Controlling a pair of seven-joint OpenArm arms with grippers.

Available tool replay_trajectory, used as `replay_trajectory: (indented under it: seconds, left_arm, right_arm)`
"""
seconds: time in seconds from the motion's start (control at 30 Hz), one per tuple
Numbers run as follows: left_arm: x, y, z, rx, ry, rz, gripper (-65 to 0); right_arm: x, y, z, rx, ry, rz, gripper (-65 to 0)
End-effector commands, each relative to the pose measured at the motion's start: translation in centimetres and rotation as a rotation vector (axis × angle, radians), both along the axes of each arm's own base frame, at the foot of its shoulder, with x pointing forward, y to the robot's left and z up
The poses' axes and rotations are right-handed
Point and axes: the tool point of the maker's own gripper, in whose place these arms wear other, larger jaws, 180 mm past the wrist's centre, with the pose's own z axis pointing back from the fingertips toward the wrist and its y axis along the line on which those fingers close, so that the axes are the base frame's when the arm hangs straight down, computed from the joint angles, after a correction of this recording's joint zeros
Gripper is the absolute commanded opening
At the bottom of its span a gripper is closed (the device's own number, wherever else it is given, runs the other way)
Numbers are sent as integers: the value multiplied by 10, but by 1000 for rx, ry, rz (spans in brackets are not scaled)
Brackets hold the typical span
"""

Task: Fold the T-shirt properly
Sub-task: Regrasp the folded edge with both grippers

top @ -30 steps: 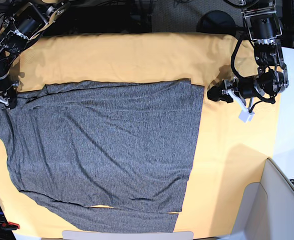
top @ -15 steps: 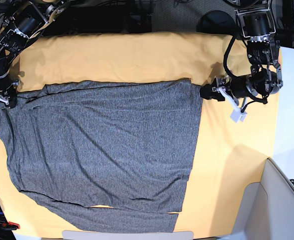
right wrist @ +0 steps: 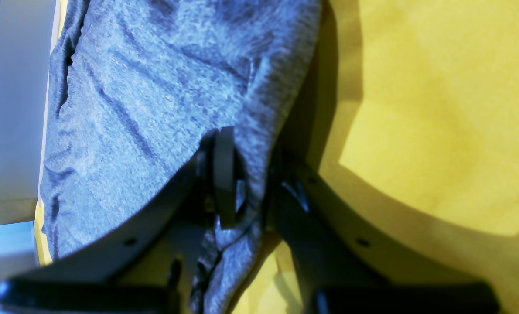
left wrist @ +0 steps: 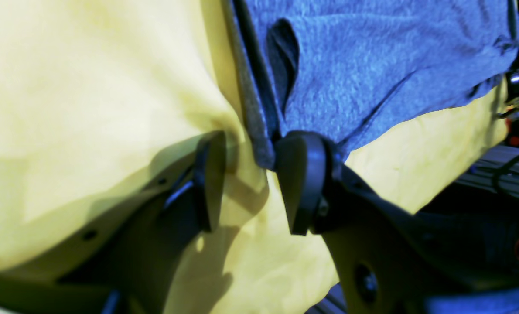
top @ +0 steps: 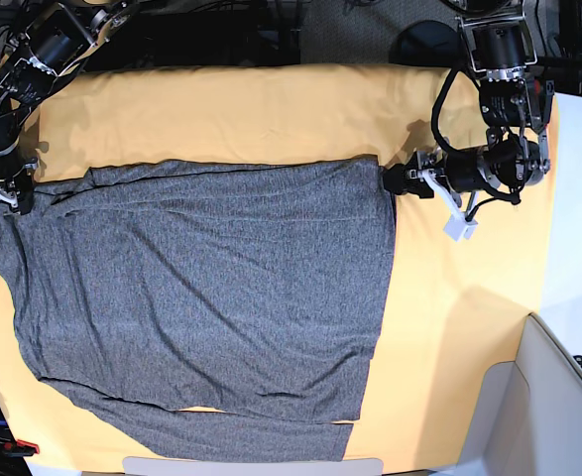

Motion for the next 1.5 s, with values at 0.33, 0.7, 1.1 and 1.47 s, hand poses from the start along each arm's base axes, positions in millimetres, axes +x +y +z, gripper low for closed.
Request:
replay_trajectory:
  seconds: [0.33,0.7,1.1,1.47]
  left_arm:
    - [0,1,-6,19,20,-7,-406]
    - [4,0,7,29,-18,-31,-380]
    - [19,11,25,68,-83,-37,-377]
    - [20,2,25,45,-87,-36,-377]
  right_arm:
    - [3,-6,9,-22,-11,5,-567]
    - [-2,-6,5,-22,5,5,-567]
    - [-5,-7,4,-22,9,0,-567]
    - [-5,-6,3,-21,9,2,-567]
